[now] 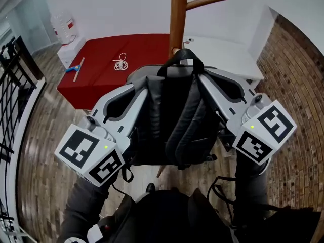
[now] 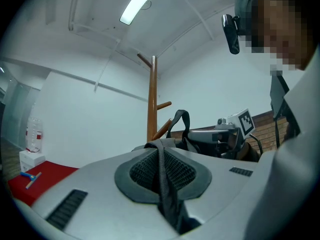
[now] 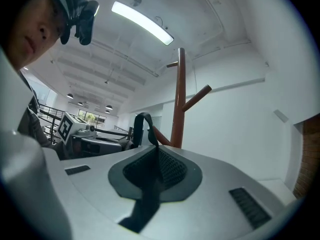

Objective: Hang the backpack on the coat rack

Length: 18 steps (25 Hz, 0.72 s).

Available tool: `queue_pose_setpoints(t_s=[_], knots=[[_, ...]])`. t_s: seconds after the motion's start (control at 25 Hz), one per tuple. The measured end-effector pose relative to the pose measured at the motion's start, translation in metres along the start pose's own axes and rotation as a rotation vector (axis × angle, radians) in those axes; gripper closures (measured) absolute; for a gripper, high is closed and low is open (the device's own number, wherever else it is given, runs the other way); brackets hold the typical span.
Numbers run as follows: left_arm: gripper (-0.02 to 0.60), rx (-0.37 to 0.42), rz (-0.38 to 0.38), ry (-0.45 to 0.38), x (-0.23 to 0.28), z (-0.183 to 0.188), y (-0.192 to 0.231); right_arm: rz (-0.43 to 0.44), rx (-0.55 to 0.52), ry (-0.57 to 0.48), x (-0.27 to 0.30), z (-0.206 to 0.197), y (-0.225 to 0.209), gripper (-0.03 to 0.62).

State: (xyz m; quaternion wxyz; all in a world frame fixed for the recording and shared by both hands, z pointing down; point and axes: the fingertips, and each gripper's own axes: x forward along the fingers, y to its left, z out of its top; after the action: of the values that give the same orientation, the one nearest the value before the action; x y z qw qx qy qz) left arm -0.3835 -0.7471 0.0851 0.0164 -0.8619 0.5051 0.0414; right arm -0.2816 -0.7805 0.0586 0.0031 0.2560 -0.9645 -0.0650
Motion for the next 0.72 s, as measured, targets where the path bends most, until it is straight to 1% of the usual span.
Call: queue_pose_setpoints(t_s=[0.16, 0.4, 0.72], knots=[[0.537, 0.018, 0.013, -0.006, -0.004, 0.005, -0.008, 0.025, 0.008, -0.008, -0.006, 0.007, 0.001, 0.576], [0.537, -0.013, 0.005, 0.019, 0.0, 0.0, 0.005, 0.063, 0.069, 0.021, 0.006, -0.001, -0.002, 0.576], [0.537, -0.037, -0.029, 0.043, 0.017, -0.01, 0.017, 0.053, 0.093, 0.044, 0.016, -0.009, -0.016, 0.576]])
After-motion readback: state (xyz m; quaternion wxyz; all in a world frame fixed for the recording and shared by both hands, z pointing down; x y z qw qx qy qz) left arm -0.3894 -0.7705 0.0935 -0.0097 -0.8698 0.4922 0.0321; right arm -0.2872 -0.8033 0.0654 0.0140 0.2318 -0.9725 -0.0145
